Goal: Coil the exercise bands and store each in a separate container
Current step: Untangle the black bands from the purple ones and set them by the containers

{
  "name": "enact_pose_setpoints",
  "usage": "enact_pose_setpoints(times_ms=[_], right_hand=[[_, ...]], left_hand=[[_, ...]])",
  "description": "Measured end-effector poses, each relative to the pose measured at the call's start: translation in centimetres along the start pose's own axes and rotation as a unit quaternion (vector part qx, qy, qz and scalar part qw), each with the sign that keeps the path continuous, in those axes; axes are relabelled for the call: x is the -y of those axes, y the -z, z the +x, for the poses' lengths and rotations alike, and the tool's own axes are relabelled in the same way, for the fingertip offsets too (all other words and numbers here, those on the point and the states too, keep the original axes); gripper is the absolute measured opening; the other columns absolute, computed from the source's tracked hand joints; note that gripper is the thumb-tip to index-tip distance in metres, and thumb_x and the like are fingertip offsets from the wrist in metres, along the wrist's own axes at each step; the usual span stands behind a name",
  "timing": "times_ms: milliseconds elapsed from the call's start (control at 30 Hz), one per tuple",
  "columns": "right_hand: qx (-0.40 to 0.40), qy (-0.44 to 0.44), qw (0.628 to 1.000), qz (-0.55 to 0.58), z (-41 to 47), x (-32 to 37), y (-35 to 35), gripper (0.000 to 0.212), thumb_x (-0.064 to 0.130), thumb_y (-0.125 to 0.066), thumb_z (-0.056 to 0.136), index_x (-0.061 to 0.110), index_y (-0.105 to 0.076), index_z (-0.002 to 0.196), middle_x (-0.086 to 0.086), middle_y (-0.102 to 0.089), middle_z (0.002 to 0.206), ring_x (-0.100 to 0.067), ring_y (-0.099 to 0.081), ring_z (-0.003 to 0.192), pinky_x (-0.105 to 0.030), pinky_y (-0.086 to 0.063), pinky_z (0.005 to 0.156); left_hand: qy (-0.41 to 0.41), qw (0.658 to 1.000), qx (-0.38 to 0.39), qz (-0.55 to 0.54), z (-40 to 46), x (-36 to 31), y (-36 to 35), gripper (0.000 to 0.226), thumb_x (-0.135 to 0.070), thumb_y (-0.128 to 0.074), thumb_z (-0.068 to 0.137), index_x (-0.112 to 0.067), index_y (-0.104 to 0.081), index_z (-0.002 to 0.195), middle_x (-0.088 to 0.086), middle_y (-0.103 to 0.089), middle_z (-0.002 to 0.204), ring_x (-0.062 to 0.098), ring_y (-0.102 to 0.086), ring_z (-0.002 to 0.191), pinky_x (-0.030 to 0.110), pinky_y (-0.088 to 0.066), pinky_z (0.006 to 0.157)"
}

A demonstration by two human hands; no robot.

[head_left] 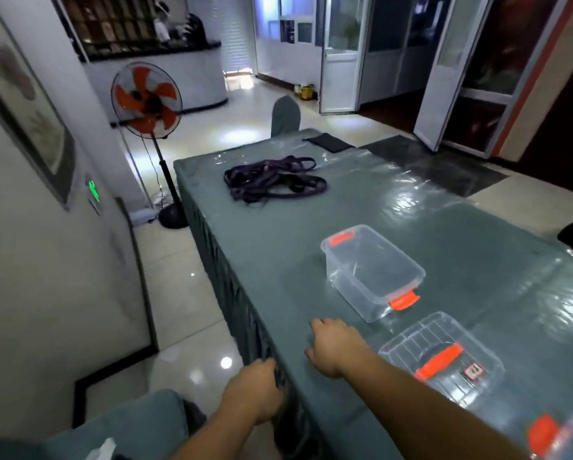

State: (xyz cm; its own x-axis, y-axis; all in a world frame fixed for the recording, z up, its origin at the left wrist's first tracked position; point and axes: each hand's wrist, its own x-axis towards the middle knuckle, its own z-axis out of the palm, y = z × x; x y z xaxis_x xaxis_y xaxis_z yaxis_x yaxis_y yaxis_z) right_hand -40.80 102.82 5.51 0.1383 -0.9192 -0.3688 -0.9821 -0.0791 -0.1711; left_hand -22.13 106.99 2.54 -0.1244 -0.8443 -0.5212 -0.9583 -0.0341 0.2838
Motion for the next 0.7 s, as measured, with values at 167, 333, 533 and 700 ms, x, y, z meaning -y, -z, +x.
enact_pose_setpoints(times_ms=[167, 333, 533, 700], right_hand=[[0.002, 0.024, 1.000, 0.002, 7.9, 2.0, 2.5, 0.052, 0.043, -0.049, 0.101, 0.014, -0.044, 0.145, -0.012, -0.051, 0.148, -0.035, -0.046, 0.138, -0.043, -0.038, 0.112], [0.028, 0.043, 0.999, 0.005, 14.2, 3.1, 3.3, 0.053, 0.045, -0.046, 0.103, 0.015, -0.043, 0.147, -0.011, -0.050, 0.151, -0.034, -0.046, 0.140, -0.045, -0.040, 0.112], [0.075, 0.054, 0.996, -0.014, 19.2, 4.9, 2.5, 0.049, 0.037, -0.044, 0.106, 0.011, -0.042, 0.148, -0.015, -0.049, 0.151, -0.036, -0.045, 0.139, -0.046, -0.040, 0.113], [0.099, 0.064, 0.992, -0.037, 23.6, 7.3, 2.6, 0.047, 0.032, -0.044, 0.106, 0.010, -0.041, 0.148, -0.015, -0.049, 0.150, -0.035, -0.046, 0.138, -0.046, -0.040, 0.113]], left_hand=[[0.041, 0.999, -0.019, -0.004, 4.9, 2.7, 3.7, 0.038, -0.045, -0.050, 0.093, -0.026, -0.055, 0.126, 0.002, -0.058, 0.131, 0.026, -0.058, 0.120, 0.038, -0.048, 0.094], [0.070, 0.997, -0.042, -0.014, 9.5, 4.5, 8.2, 0.044, -0.043, -0.051, 0.095, -0.023, -0.055, 0.134, 0.003, -0.057, 0.135, 0.025, -0.058, 0.121, 0.037, -0.050, 0.097], [0.094, 0.994, -0.057, -0.014, 13.3, 7.2, 12.6, 0.046, -0.041, -0.050, 0.099, -0.025, -0.050, 0.142, 0.003, -0.054, 0.142, 0.026, -0.054, 0.127, 0.041, -0.047, 0.104], [0.101, 0.992, -0.076, -0.016, 16.8, 11.0, 16.6, 0.048, -0.041, -0.051, 0.100, -0.023, -0.049, 0.145, 0.005, -0.054, 0.141, 0.027, -0.056, 0.124, 0.040, -0.050, 0.101]])
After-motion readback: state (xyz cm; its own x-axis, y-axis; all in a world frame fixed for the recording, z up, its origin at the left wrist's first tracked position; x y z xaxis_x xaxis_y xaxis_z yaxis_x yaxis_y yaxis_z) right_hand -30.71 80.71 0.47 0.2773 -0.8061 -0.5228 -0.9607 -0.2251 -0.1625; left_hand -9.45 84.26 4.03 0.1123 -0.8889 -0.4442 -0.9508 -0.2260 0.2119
